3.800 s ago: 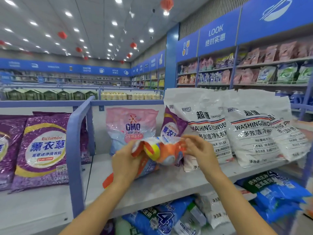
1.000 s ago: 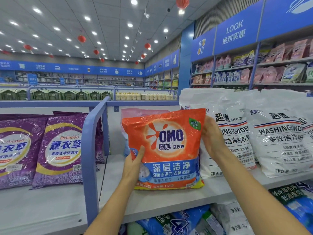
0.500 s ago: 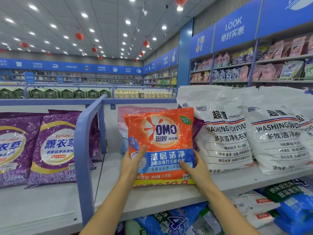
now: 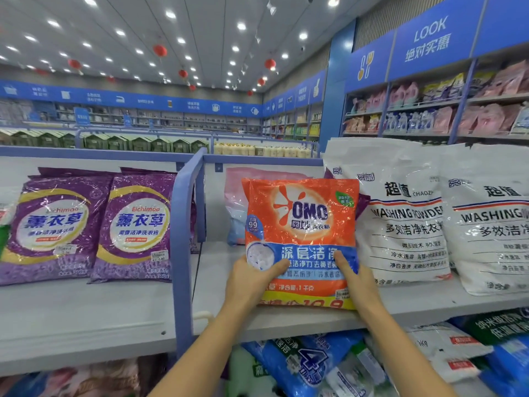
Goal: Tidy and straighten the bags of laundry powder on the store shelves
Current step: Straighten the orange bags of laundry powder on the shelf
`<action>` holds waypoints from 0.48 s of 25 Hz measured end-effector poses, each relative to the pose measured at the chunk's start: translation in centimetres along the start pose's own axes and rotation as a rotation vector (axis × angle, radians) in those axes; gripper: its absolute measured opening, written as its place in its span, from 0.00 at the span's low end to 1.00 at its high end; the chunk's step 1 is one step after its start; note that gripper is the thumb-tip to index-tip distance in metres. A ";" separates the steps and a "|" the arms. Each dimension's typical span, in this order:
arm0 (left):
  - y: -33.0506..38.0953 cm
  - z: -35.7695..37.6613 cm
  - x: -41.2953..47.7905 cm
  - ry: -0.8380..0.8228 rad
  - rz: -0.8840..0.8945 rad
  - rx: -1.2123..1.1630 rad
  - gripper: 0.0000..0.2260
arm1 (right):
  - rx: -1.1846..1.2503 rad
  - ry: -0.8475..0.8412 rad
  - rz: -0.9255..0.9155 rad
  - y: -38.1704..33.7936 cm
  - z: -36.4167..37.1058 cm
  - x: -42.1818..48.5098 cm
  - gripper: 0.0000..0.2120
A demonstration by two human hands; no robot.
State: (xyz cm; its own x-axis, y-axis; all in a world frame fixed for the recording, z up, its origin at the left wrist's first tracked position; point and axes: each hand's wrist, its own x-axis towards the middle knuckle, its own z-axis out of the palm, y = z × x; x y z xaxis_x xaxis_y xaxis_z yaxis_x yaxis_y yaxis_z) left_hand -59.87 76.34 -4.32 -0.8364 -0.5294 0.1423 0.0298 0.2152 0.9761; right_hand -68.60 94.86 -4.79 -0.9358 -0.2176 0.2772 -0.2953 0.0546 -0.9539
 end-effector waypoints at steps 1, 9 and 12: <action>0.3 -0.2 -0.7 0.029 0.003 0.009 0.29 | 0.004 0.036 -0.024 -0.6 -0.2 -0.9 0.10; 6.2 -7.2 -9.2 -0.137 0.211 -0.066 0.25 | 0.099 0.184 -0.176 -8.9 1.1 -10.1 0.10; 7.3 -13.8 -13.7 -0.161 0.231 -0.147 0.09 | 0.118 0.150 -0.239 -12.4 4.9 -15.1 0.13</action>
State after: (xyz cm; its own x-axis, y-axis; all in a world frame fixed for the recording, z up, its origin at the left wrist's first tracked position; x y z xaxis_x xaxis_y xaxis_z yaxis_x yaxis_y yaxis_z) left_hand -40.65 73.89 3.15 -0.8740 -0.3405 0.3466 0.2980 0.1878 0.9359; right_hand -49.85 92.73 2.30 -0.8632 -0.0635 0.5009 -0.4942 -0.0968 -0.8639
